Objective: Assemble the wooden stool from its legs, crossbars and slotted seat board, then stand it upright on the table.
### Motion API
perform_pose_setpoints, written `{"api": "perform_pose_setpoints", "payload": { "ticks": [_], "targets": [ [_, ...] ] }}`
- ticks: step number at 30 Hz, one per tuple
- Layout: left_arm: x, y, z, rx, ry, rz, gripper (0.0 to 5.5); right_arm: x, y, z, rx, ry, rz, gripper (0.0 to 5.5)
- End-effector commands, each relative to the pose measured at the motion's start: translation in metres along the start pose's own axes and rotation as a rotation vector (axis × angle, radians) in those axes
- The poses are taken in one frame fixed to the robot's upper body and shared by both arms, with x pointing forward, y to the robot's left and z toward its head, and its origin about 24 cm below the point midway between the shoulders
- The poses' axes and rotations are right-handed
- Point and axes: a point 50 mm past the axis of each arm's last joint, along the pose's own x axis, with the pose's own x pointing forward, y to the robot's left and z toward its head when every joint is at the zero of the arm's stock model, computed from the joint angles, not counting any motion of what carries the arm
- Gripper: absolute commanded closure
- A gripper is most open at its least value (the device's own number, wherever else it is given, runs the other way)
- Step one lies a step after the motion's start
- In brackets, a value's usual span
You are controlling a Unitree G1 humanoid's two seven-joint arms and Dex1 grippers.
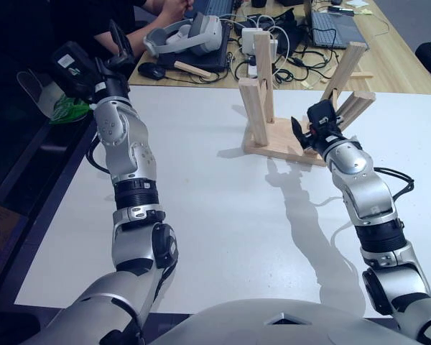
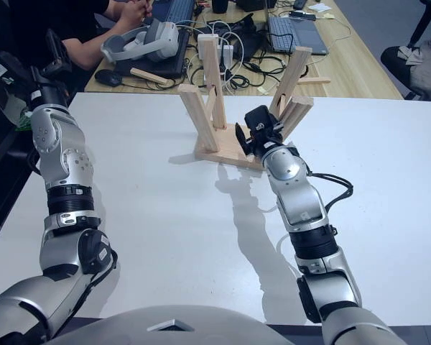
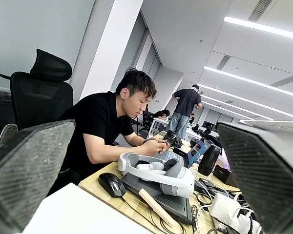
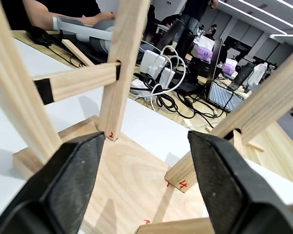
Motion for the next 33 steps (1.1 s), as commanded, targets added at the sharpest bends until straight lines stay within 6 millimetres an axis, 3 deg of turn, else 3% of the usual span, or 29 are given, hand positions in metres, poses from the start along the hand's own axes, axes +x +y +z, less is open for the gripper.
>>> {"api": "perform_pose_setpoints", "payload": {
  "ticks": [1,5,8,15,22,25,29,31,33],
  "targets": [
    [-0.005,-0.006,-0.005,-0.003,0.029,-0.012,0.10,0.020,0.001,0.020,0.091,-0.050,0.018,2.37],
    [-0.010,-0.015,-0.010,-0.021,0.050,-0.032,0.10,0.046,0.026,0.024,0.155,-0.010,0.171,2.37],
    [-0.012,-0.021,-0.013,-0.030,0.063,-0.046,0.10,0.054,0.045,0.018,0.185,0.018,0.265,2.37],
    [-0.013,-0.017,-0.014,-0.026,0.074,-0.044,0.10,0.037,0.080,0.019,0.260,-0.025,0.528,2.37],
    [-0.013,-0.013,-0.013,0.023,0.068,-0.035,0.10,0.020,0.081,0.032,0.256,-0.103,0.617,2.37],
    [-0.019,0.008,-0.020,0.151,0.134,0.020,0.10,-0.006,0.072,0.033,0.278,-0.135,0.755,2.37],
    [-0.050,0.033,-0.061,0.261,0.465,0.013,0.10,-0.063,0.048,-0.011,0.185,0.112,0.939,2.37],
    [-0.069,0.033,-0.077,0.245,0.628,-0.051,0.47,-0.086,0.033,-0.031,0.136,0.266,0.954,2.34],
    [-0.090,0.029,-0.091,0.235,0.776,-0.137,0.90,-0.104,0.013,-0.045,0.119,0.381,0.874,2.72]
  ]
}}
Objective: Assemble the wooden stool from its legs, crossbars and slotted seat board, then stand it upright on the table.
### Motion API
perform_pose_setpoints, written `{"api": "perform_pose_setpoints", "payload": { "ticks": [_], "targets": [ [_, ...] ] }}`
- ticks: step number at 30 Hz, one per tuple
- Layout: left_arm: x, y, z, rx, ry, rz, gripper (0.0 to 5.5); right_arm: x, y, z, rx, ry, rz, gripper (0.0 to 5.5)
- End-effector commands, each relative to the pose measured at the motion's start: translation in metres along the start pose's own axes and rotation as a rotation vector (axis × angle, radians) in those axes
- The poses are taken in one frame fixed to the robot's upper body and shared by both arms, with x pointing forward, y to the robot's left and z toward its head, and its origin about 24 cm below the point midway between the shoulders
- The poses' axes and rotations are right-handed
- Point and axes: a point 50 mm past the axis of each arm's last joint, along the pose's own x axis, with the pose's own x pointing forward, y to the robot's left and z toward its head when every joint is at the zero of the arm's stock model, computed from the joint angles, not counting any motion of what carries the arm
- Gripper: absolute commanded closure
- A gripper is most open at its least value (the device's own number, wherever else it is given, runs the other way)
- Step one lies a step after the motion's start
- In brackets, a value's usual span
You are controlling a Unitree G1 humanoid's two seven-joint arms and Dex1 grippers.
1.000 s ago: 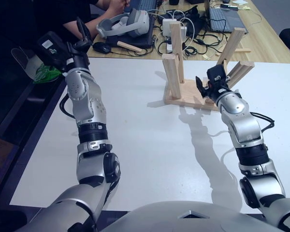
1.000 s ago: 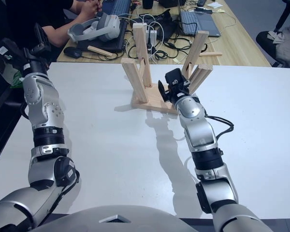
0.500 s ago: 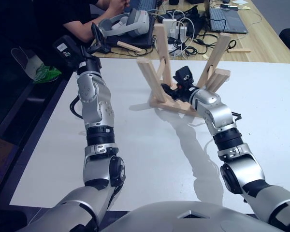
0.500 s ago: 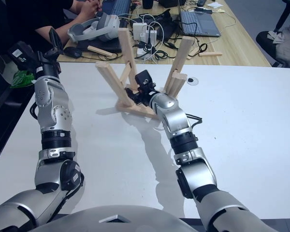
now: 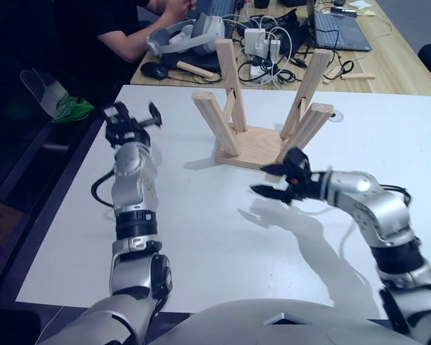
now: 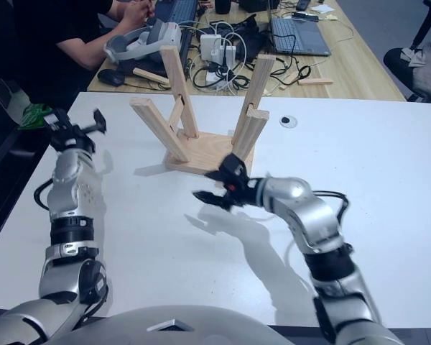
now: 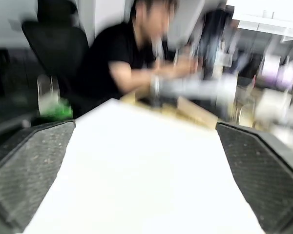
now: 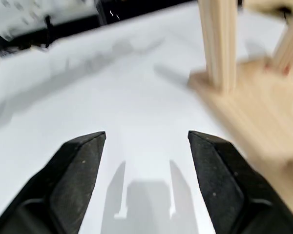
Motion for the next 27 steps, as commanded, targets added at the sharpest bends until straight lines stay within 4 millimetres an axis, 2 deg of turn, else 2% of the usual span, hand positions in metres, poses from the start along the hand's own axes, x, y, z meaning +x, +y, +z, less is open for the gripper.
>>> {"api": "perform_pose_setpoints", "payload": {
  "ticks": [1,3,6,11,16,19,27],
  "targets": [
    [-0.017,-0.016,-0.031,0.041,0.214,-0.177,1.03,-0.041,-0.004,-0.026,0.053,0.160,-0.149,2.88],
    [-0.025,-0.028,-0.040,0.104,0.280,-0.285,1.37,-0.055,-0.018,-0.037,0.085,0.219,-0.317,3.28],
    [-0.030,-0.039,-0.044,0.242,0.322,-0.401,1.83,-0.059,-0.037,-0.047,0.092,0.269,-0.509,3.78],
    [-0.014,-0.051,-0.038,0.547,0.277,-0.507,2.69,-0.040,-0.053,-0.057,0.096,0.302,-0.619,4.75],
    [-0.002,-0.052,-0.041,0.667,0.247,-0.525,3.42,-0.027,-0.069,-0.058,0.089,0.305,-0.675,5.50],
    [0.001,-0.053,-0.043,0.701,0.241,-0.538,3.93,-0.024,-0.079,-0.057,0.085,0.294,-0.700,5.50],
    [0.003,-0.065,-0.047,0.605,0.268,-0.571,5.01,-0.007,-0.090,-0.043,0.087,0.213,-0.669,5.50]
  ]
}}
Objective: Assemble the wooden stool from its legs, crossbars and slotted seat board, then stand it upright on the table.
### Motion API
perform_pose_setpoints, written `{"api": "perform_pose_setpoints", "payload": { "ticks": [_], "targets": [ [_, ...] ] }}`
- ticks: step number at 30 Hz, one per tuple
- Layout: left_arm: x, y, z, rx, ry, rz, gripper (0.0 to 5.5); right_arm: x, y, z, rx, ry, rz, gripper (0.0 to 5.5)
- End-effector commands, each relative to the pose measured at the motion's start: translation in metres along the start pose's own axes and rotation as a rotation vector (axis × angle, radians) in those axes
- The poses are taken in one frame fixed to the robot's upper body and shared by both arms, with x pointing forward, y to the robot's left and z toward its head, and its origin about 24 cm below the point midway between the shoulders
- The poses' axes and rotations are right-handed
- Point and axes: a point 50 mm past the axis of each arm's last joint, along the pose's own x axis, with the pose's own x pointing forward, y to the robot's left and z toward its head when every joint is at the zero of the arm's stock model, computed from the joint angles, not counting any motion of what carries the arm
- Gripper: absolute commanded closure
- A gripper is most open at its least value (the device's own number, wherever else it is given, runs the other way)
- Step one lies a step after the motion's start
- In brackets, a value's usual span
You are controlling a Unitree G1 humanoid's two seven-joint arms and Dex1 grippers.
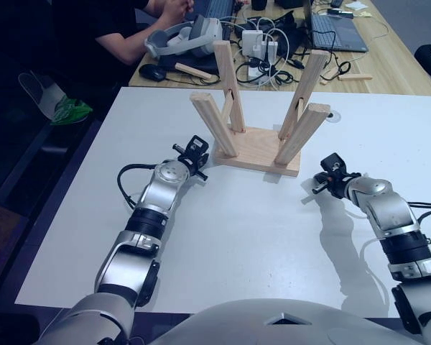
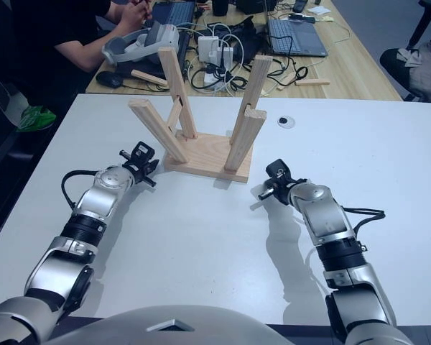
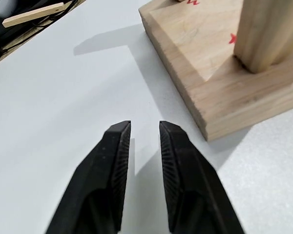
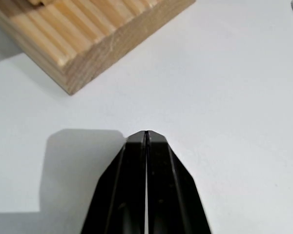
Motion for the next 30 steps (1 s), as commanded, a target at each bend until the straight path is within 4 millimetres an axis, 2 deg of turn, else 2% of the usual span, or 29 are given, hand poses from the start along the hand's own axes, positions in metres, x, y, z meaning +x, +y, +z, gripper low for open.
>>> {"api": "perform_pose_setpoints", "payload": {
  "ticks": [1,4,11,23,30],
  "targets": [
    [0.005,0.000,0.005,-0.055,-0.005,-0.011,5.10,0.006,-0.002,0.012,-0.005,-0.032,0.002,5.50],
    [0.005,0.001,0.004,-0.066,0.014,-0.027,5.49,0.009,-0.005,0.017,-0.007,-0.044,-0.002,5.50],
    [0.007,0.001,0.007,-0.071,0.033,-0.077,5.49,0.015,-0.005,0.025,0.037,-0.082,0.043,5.50],
    [0.007,-0.005,0.009,-0.084,0.067,-0.221,5.49,0.018,0.005,0.020,0.123,-0.078,0.152,5.50],
    [0.002,-0.006,0.012,-0.080,0.056,-0.256,5.49,0.008,0.014,0.020,0.159,-0.104,0.294,5.50]
  ]
}}
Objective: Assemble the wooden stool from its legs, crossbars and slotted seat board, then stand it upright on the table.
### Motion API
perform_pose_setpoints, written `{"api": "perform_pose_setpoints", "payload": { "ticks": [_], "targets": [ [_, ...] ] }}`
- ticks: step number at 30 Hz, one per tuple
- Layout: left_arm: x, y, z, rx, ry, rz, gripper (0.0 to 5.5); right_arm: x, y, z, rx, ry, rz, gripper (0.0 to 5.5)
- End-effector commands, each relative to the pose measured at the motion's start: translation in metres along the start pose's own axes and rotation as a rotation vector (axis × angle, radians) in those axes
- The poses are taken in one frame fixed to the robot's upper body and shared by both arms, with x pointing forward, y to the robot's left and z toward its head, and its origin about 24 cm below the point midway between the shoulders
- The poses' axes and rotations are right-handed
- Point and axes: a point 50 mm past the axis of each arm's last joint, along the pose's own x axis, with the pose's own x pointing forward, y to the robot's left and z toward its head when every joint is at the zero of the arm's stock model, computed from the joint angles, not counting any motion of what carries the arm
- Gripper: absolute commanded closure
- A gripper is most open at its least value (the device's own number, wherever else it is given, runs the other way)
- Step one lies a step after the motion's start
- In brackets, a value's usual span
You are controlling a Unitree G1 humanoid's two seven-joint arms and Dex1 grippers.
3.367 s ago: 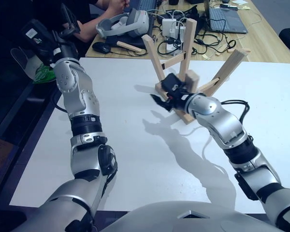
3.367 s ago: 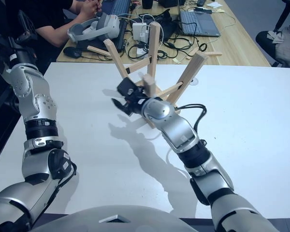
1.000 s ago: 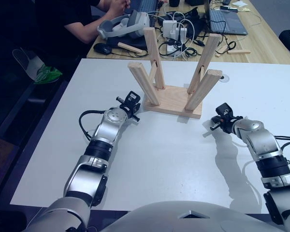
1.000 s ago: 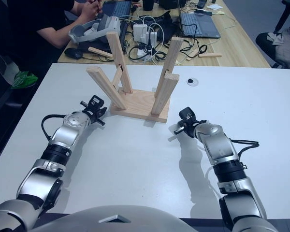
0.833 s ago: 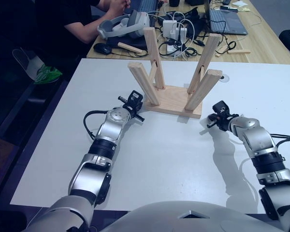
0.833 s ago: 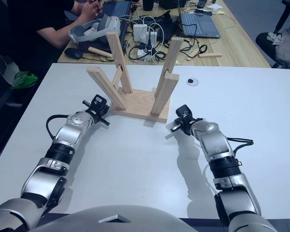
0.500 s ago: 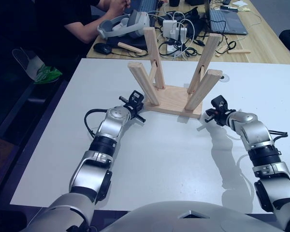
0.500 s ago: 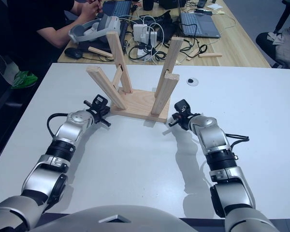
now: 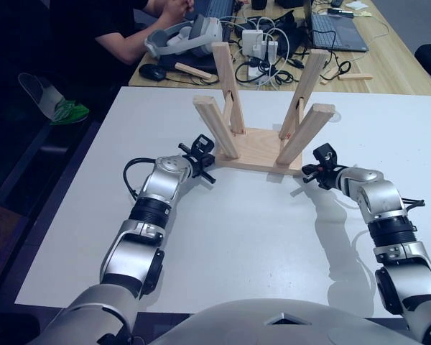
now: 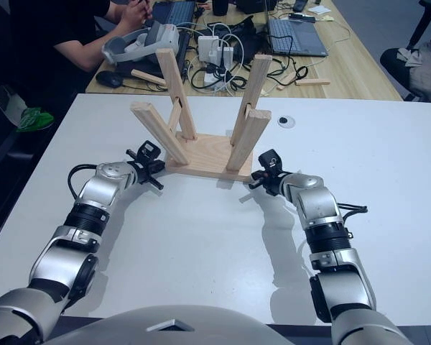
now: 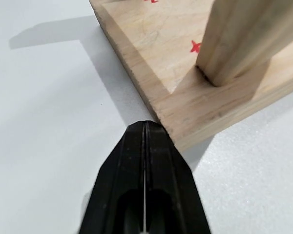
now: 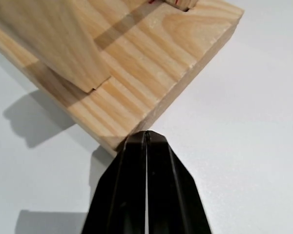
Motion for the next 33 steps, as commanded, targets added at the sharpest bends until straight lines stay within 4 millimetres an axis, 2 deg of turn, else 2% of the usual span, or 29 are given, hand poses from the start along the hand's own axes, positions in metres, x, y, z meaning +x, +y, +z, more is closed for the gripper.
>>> {"api": "perform_pose_setpoints", "payload": {
  "ticks": [1,13,21,33],
  "targets": [
    [0.000,-0.008,0.009,0.007,-0.033,-0.066,5.49,-0.003,0.015,0.003,0.018,-0.033,0.138,5.50],
    [-0.011,-0.043,0.012,-0.090,-0.078,-0.297,5.49,-0.022,0.017,-0.005,0.032,-0.030,0.231,5.50],
    [-0.029,-0.065,0.012,-0.166,-0.126,-0.436,5.49,-0.051,0.031,-0.009,0.064,-0.094,0.401,5.50],
    [-0.044,-0.075,0.017,-0.244,-0.209,-0.554,5.49,-0.070,0.034,-0.004,0.128,-0.151,0.496,5.50]
  ]
}}
